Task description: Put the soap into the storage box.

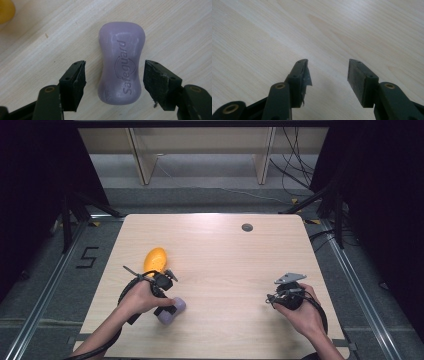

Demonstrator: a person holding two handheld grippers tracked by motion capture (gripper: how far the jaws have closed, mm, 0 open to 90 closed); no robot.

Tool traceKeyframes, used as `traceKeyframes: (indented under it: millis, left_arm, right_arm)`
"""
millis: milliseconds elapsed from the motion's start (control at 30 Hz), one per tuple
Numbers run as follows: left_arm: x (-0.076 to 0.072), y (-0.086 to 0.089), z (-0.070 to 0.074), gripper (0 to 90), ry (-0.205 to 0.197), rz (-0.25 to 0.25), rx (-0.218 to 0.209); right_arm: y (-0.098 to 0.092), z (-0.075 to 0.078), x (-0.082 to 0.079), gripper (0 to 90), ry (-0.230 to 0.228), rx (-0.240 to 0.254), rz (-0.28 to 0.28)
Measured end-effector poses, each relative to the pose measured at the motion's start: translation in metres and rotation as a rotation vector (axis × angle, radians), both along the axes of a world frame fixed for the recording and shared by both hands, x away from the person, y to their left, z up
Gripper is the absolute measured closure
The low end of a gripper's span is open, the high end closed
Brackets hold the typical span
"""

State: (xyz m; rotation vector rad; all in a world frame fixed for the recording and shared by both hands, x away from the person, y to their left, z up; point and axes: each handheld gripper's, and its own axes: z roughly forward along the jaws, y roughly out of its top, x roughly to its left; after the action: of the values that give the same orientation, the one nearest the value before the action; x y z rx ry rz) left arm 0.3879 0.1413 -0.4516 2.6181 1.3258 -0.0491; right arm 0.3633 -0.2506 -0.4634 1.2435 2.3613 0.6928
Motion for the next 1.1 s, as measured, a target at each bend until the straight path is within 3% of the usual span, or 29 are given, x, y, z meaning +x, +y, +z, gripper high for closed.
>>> traceKeyframes:
  millis: [33, 67, 400, 433, 467, 533, 567, 600, 633, 667, 700, 733, 767, 800, 1100]
  left_arm:
    - [0.002, -0.001, 0.000, 34.0, -0.004, -0.030, 0.014]
    - [0.002, -0.002, -0.002, 34.1, 0.001, -0.016, 0.007]
    - [0.008, -0.014, -0.010, 35.5, 0.055, -0.037, 0.088]
    - [0.007, -0.015, -0.012, 36.5, 0.043, -0.032, 0.084]
    - [0.008, -0.016, -0.011, 36.8, 0.063, -0.039, 0.097]
    - [0.008, -0.017, -0.013, 36.9, 0.045, -0.046, 0.100]
    - [0.009, -0.018, -0.013, 36.9, 0.067, -0.040, 0.110]
    - [0.008, -0.019, -0.015, 36.9, 0.053, -0.039, 0.107]
    - [0.011, -0.018, -0.015, 37.0, 0.046, -0.071, 0.123]
    - [0.009, -0.020, -0.017, 37.3, 0.064, -0.041, 0.119]
    - [0.009, -0.020, -0.018, 37.6, 0.058, -0.042, 0.118]
    - [0.011, -0.019, -0.018, 38.0, 0.058, -0.074, 0.128]
    - [0.011, -0.019, -0.018, 38.4, 0.058, -0.074, 0.128]
    - [0.009, -0.022, -0.020, 38.4, 0.071, -0.039, 0.119]
    - [0.009, -0.025, -0.025, 43.2, 0.068, -0.044, 0.135]
  right_arm:
    - [0.000, 0.000, 0.000, 50.8, -0.004, -0.003, 0.005]
    - [0.000, 0.000, 0.000, 50.8, 0.000, -0.002, 0.001]
    - [0.001, -0.001, 0.000, 50.6, -0.002, 0.000, 0.003]
    - [0.001, -0.001, 0.000, 50.5, 0.001, 0.000, 0.003]
    - [0.001, -0.001, 0.000, 50.5, 0.001, 0.000, 0.003]
    - [0.000, -0.002, 0.001, 50.4, -0.007, -0.011, 0.015]
    - [0.001, -0.001, 0.000, 50.4, 0.003, -0.004, 0.005]
    - [0.001, -0.001, 0.000, 50.4, 0.003, -0.005, 0.006]
    - [0.000, -0.002, 0.001, 50.4, -0.009, -0.014, 0.018]
    - [0.000, -0.002, 0.001, 50.4, -0.007, -0.013, 0.018]
    - [0.001, -0.002, 0.001, 50.3, -0.007, -0.013, 0.018]
    - [0.001, -0.002, 0.001, 50.3, -0.007, -0.014, 0.019]
    - [0.001, -0.002, 0.001, 50.3, -0.006, -0.014, 0.018]
    - [0.001, -0.002, 0.001, 50.3, -0.006, -0.014, 0.018]
    - [0.002, -0.001, 0.001, 50.3, 0.002, -0.010, 0.014]
